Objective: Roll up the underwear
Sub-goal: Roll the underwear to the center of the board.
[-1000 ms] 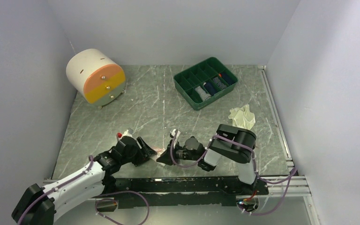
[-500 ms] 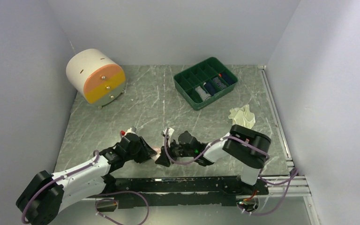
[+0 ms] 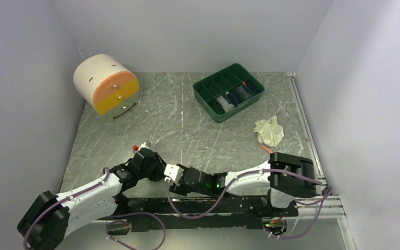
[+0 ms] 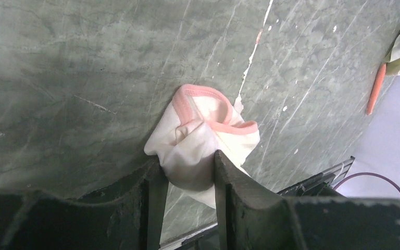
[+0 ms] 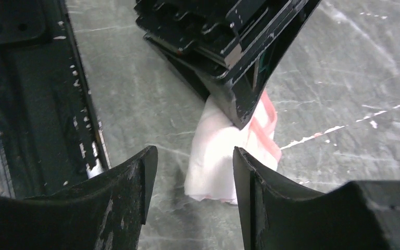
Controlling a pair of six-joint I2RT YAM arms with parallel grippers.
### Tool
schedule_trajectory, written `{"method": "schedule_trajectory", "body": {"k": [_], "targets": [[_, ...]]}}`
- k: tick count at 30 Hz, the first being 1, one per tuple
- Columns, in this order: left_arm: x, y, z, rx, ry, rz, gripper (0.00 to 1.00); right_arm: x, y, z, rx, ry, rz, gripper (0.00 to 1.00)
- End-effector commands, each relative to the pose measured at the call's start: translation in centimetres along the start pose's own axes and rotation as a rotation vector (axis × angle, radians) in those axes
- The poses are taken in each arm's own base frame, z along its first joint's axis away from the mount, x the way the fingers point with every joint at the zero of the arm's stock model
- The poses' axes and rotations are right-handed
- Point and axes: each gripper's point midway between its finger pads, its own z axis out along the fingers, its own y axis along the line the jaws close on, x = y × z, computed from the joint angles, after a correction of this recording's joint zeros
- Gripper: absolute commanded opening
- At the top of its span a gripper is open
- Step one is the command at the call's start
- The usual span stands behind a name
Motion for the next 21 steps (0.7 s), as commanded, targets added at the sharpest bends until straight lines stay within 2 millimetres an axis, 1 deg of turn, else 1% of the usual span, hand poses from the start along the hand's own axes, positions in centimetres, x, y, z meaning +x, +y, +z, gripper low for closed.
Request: {"method": "schedule_trajectory", "body": {"k": [1,5,8,11,13,16,19,21], "targets": [[1.0,4.5,-0.1,-0.174,0.03,0.028,0.41,-1.0,-2.2,1.0,0.172,0.006,-0.082,0.57],[0.9,4.4,0.0,-0.175,0.031,0.033,0.41,0.4,-1.8,2.1,0.184,0.045,-0.096,0.49],[0.9,4.2,0.0,-0.172,0.03,0.036,0.41,1.4,-1.5,2.5,0.182,0.061,-0.094,0.42],[0.8,4.1,-0.1,-0.175,0.032,0.04,0.41,2.2,-1.8,2.1,0.199,0.068,-0.079,0.26],[0.8,4.2,-0.1,-0.175,0.031,0.037,0.42,2.5,-1.2,2.0,0.165,0.064,-0.039,0.21],[0.7,3.8,-0.1,-0.153,0.023,0.038,0.54,3.2,-0.4,1.9,0.072,0.075,0.061,0.1],[0.5,3.1,-0.3,-0.104,0.002,0.023,0.67,3.9,0.3,1.7,-0.025,0.057,0.207,0.09],[0.5,2.6,-0.2,-0.057,-0.006,0.017,0.73,4.0,0.4,1.3,-0.099,0.019,0.312,0.09]]}}
